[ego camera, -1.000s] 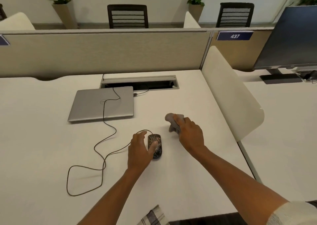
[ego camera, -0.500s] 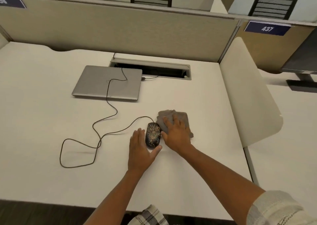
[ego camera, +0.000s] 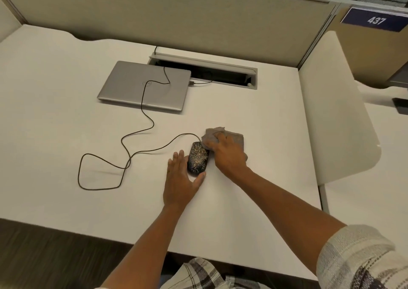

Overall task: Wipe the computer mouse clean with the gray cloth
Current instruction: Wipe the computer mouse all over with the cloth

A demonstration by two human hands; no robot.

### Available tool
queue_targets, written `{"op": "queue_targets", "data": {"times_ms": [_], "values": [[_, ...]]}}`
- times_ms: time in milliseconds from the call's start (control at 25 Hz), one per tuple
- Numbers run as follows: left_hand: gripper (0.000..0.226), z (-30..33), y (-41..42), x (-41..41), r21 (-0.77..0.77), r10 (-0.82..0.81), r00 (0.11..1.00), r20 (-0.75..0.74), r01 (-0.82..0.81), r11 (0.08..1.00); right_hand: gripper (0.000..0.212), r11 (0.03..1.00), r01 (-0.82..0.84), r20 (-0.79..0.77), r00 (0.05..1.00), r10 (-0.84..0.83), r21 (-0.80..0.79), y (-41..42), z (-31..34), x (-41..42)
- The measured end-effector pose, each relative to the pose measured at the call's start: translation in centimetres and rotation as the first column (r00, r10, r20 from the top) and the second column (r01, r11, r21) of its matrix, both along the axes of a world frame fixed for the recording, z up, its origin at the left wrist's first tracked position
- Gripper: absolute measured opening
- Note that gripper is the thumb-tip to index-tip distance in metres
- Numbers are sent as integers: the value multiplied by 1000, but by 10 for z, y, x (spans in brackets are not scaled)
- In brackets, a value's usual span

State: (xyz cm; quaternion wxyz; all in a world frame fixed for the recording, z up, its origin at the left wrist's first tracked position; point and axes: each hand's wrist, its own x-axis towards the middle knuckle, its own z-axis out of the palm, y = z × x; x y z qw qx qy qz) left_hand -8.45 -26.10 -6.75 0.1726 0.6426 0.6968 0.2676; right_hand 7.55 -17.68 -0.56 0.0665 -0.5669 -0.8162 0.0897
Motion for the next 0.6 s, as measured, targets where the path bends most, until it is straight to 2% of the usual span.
{"op": "queue_targets", "data": {"times_ms": [160, 360, 480, 600], "values": [[74, 1, 0, 1, -9, 10, 1000, 1, -10, 1000, 51, 998, -54, -28, 998, 53, -37, -1, 5, 2], [74, -1, 1, 2, -7, 30, 1000, -7, -30, 1000, 39, 985, -173, -15, 985, 173, 8, -4, 11, 26], [75, -2, 1, 2, -7, 37, 999, -9, -37, 999, 35, 996, -91, -20, 996, 91, 23, 8, 13, 24], [75, -2, 1, 1, 1, 27, 1000, -7, -27, 1000, 36, 999, -42, -16, 999, 42, -32, 8, 13, 5]]}}
